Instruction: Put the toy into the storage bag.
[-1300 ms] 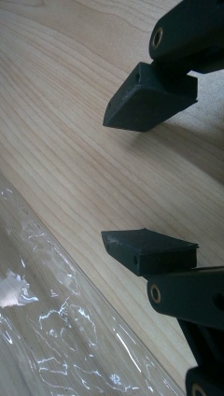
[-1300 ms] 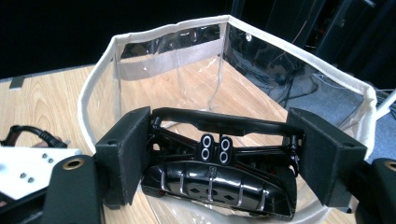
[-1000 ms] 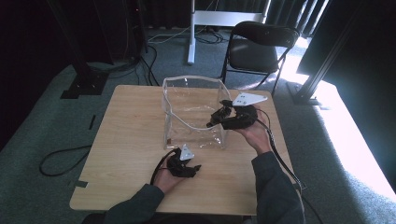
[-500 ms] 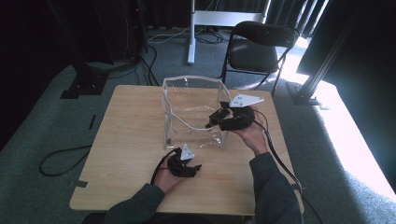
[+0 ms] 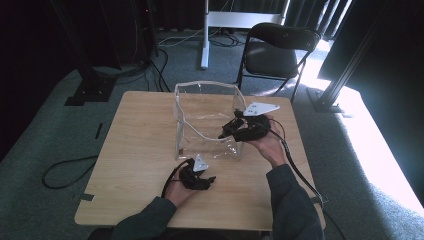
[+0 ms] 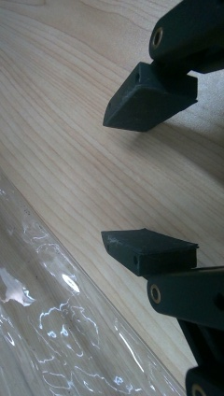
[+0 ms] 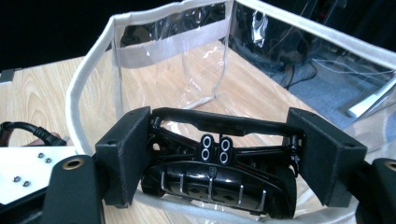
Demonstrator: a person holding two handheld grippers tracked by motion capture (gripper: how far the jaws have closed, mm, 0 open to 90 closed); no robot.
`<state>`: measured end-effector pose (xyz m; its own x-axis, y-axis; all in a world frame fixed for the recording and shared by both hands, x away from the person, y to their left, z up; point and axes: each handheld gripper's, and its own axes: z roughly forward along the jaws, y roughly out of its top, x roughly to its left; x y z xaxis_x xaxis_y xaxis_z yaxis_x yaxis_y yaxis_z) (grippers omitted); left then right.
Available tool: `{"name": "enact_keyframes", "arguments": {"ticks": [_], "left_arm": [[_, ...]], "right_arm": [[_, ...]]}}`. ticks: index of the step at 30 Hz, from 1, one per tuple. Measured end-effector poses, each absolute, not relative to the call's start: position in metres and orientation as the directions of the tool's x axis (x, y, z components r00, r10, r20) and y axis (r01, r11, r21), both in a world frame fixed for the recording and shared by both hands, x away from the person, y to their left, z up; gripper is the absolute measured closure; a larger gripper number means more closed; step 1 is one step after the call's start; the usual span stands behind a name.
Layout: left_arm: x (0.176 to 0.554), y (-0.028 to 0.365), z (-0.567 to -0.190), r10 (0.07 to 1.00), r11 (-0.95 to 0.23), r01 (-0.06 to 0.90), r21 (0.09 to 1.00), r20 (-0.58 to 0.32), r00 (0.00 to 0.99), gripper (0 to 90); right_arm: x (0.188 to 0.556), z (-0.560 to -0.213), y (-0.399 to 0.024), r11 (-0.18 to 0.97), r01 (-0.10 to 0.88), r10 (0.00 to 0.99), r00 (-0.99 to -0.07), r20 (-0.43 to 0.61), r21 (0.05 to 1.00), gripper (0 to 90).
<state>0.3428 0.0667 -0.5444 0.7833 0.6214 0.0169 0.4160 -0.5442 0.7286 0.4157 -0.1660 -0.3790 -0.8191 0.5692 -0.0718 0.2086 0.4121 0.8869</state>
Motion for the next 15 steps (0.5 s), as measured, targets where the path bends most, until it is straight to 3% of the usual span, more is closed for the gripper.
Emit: {"name": "enact_keyframes", "arguments": {"ticks": [15], "left_arm": [[0.3427, 0.0667, -0.5444, 0.621, -0.544, 0.416, 0.729, 0.017, 0.783, 39.5]], "right_arm": [[0.4170, -0.3824, -0.1636, 0.419, 0.233, 0.561, -0.826, -0.049, 0.877, 24.4]]}}
